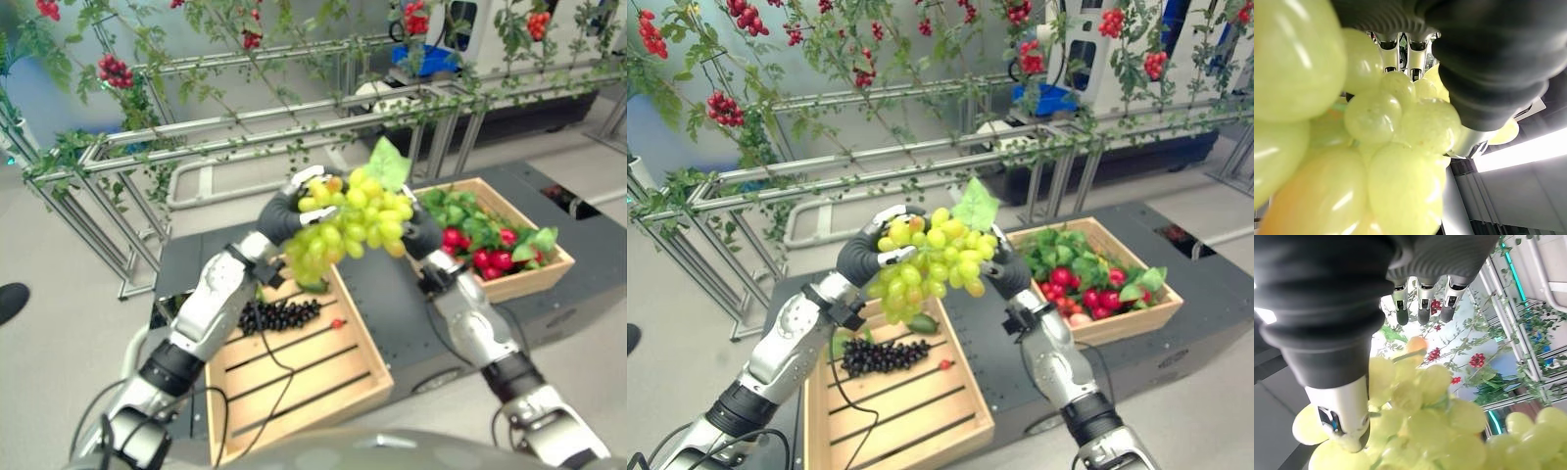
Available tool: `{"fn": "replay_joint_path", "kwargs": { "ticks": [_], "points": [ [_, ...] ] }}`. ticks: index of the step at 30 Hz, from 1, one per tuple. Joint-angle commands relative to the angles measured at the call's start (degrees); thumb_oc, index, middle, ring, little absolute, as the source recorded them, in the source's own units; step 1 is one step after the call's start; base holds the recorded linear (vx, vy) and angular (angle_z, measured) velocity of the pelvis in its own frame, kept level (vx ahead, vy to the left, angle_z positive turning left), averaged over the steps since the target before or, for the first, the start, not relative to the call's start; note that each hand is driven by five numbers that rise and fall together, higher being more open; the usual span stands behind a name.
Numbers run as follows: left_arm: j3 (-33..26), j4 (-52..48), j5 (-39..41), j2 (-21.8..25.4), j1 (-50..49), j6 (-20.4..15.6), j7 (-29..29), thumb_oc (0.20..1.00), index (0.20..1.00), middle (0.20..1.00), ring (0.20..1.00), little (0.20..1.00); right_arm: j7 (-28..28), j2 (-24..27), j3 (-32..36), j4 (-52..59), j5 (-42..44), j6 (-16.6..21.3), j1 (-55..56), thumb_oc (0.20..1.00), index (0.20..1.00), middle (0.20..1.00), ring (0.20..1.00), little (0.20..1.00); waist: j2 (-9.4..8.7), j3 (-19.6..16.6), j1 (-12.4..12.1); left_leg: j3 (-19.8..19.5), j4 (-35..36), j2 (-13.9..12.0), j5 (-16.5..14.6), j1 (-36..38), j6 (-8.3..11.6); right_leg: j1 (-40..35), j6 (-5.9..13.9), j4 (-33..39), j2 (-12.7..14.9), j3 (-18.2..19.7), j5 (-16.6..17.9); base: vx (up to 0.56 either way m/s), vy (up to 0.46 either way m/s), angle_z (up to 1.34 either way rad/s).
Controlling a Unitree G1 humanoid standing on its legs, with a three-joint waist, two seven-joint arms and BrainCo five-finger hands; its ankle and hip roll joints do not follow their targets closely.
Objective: Pick up the fruits from the basket on one side to the basket on the other side
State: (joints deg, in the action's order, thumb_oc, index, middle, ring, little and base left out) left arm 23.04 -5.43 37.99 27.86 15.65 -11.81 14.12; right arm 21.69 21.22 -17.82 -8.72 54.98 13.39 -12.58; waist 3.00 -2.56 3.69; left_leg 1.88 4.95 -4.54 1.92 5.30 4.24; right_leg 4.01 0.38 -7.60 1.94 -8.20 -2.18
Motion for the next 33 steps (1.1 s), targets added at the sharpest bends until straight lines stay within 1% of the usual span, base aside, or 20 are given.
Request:
{"fn": "replay_joint_path", "kwargs": {
  "ticks": [1,7,15,22,33],
  "points": [
    [-5.63,1.56,2.2,-0.05,1.86,-5.08,-0.64,0.2,0.2,0.2,0.2,0.2,-0.07,-1.9,3.71,4.53,2.38,4.0,-0.77,1.0,1.0,1.0,1.0,1.0,-4.28,-2.17,0.29,1.24,-3.14,5.57,-6.81,0.72,-4.37,-5.2,4.26,3.97,0.48,0.02,-0.29,0.0,0.0,0.0],
    [-7.91,1.6,2.5,0.3,0.58,-5.33,-0.72,0.2,0.2,0.2,0.2,0.2,0.22,-0.2,5.67,5.58,1.59,3.82,1.13,1.0,1.0,1.0,1.0,1.0,-4.48,-2.31,0.38,1.26,-3.03,5.62,-6.81,0.77,-4.32,-5.25,4.32,4.03,0.48,-0.13,-0.28,0.0,0.0,0.0],
    [-10.24,2.11,2.27,0.14,-0.44,-5.76,-1.08,0.2,0.2,0.2,0.2,0.2,1.04,-0.13,6.37,3.98,1.4,2.77,4.46,1.0,1.0,1.0,1.0,1.0,-4.63,-2.43,0.51,1.25,-2.85,5.48,-6.76,0.83,-4.2,-5.24,4.32,4.2,0.33,-0.01,-0.27,0.0,0.0,0.0],
    [-10.5,1.94,2.19,-0.5,-0.71,-5.86,-1.13,0.2,0.2,0.2,0.2,0.2,3.12,-1.47,3.36,2.36,4.07,0.51,5.92,1.0,1.0,1.0,1.0,1.0,-4.77,-2.47,0.55,1.26,-2.98,5.45,-6.73,0.75,-4.11,-5.26,4.2,4.25,0.3,0.04,-0.28,0.0,0.0,0.0],
    [-9.68,1.62,1.83,-1.1,-0.23,-6.03,-1.23,0.2,0.2,0.2,0.2,0.2,3.76,-2.4,-2.34,-0.85,2.75,-1.06,5.3,1.0,1.0,1.0,1.0,1.0,-4.83,-2.33,0.26,0.98,-3.23,5.42,-6.74,0.46,-4.07,-5.23,4.18,4.19,0.42,-0.31,-0.29,0.0,0.0,0.0]
  ]
}}
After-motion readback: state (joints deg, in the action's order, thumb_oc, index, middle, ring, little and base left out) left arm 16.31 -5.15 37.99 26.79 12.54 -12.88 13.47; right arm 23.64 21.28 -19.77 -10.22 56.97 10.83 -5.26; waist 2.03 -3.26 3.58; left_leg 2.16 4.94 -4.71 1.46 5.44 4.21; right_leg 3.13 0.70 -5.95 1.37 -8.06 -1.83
